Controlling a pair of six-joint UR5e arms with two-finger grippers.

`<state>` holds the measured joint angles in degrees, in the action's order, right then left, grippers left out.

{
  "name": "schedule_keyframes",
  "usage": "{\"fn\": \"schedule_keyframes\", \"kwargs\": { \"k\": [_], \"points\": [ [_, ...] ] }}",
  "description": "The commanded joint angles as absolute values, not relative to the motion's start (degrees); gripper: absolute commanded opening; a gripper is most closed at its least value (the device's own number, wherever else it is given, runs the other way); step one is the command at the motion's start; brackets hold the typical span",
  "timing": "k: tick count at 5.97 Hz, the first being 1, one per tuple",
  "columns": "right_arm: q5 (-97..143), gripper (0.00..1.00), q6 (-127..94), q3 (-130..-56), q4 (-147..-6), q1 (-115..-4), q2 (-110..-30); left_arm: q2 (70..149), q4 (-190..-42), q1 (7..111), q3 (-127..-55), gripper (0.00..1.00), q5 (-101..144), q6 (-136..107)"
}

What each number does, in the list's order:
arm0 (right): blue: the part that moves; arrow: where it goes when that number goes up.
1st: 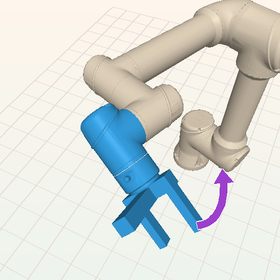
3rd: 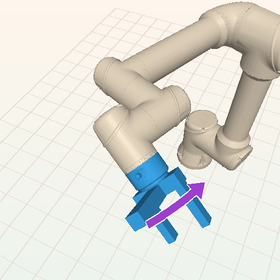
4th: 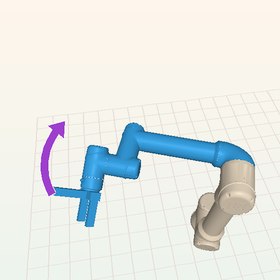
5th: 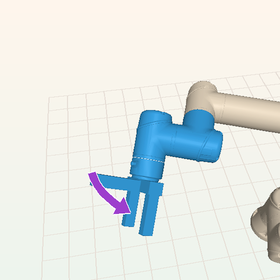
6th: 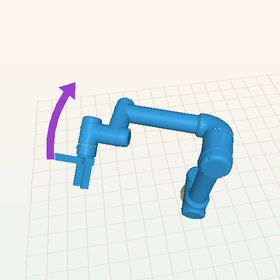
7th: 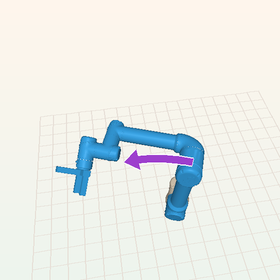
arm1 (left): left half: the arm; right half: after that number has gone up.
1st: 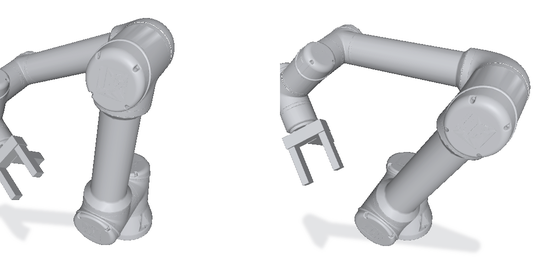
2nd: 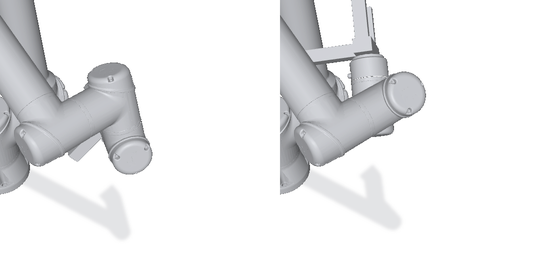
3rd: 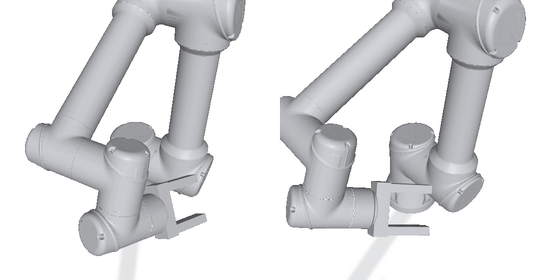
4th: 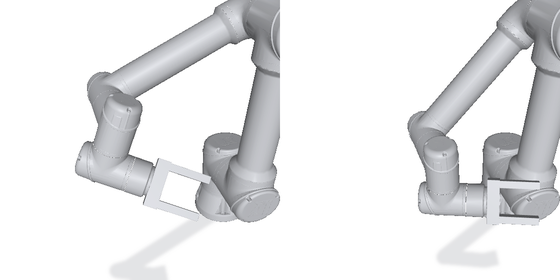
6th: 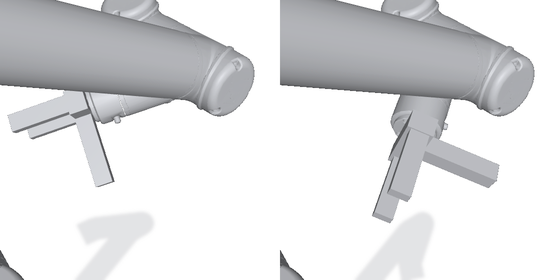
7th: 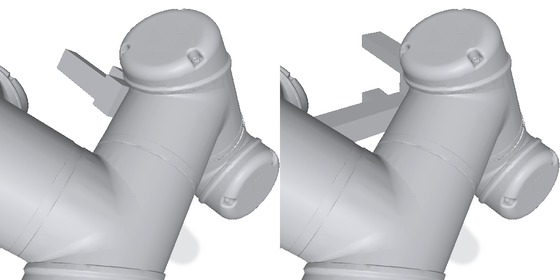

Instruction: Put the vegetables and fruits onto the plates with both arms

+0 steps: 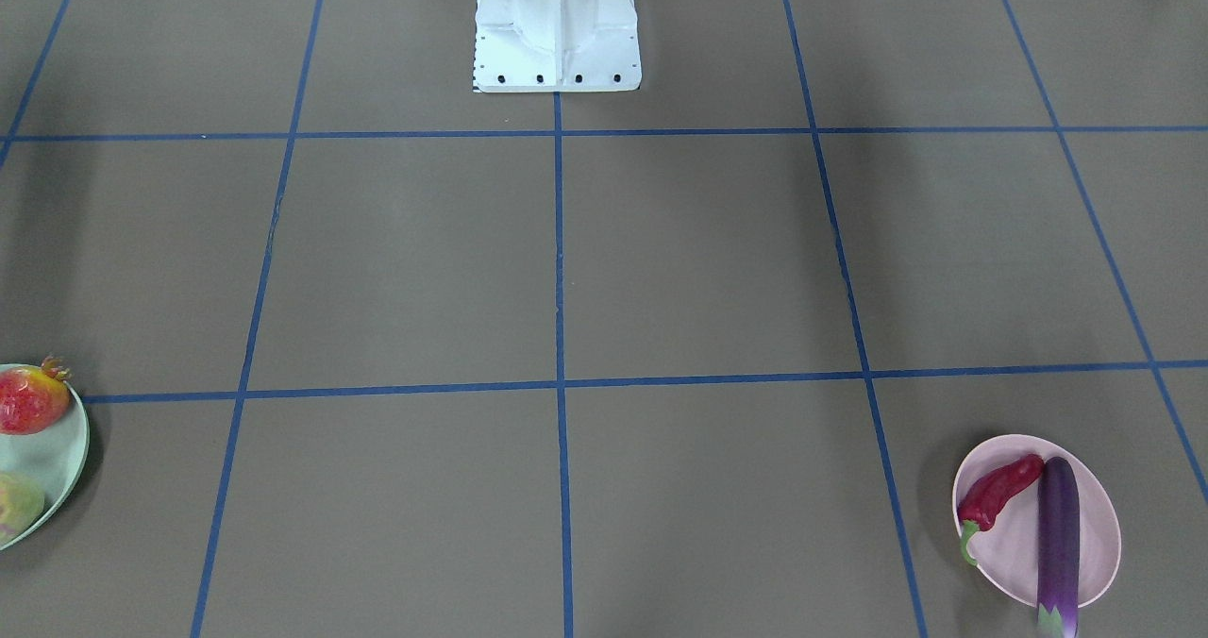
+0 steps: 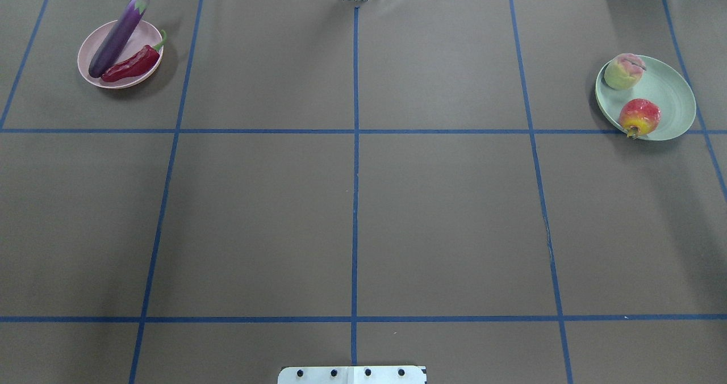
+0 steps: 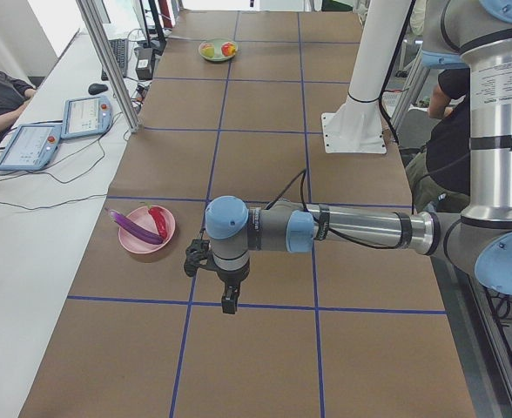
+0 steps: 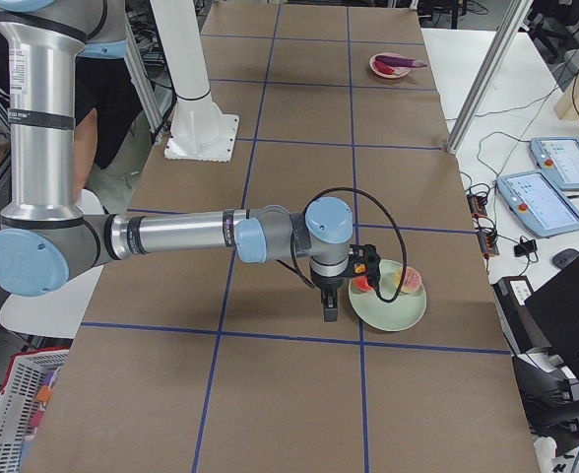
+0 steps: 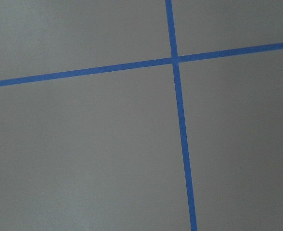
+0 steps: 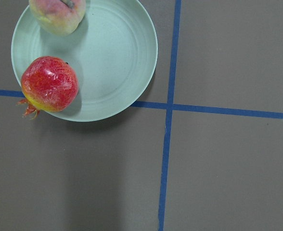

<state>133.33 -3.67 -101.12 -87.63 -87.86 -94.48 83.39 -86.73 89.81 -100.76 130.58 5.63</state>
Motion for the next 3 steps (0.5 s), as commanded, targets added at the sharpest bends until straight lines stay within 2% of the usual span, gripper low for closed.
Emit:
{"fn": "schedule_keyframes", "kwargs": {
  "k": [1, 3],
  "points": [
    [133.2, 1.00, -3.6, -101.1, -87.5, -87.7, -94.6, 83.5, -87.2, 89.9, -101.2, 1.00, 131.0, 5.8],
    [133.2, 1.00, -3.5, -101.1, -87.6, -87.3, -94.6, 83.8, -87.2, 89.8, -101.9, 1.00, 132.4, 5.8]
  ]
}}
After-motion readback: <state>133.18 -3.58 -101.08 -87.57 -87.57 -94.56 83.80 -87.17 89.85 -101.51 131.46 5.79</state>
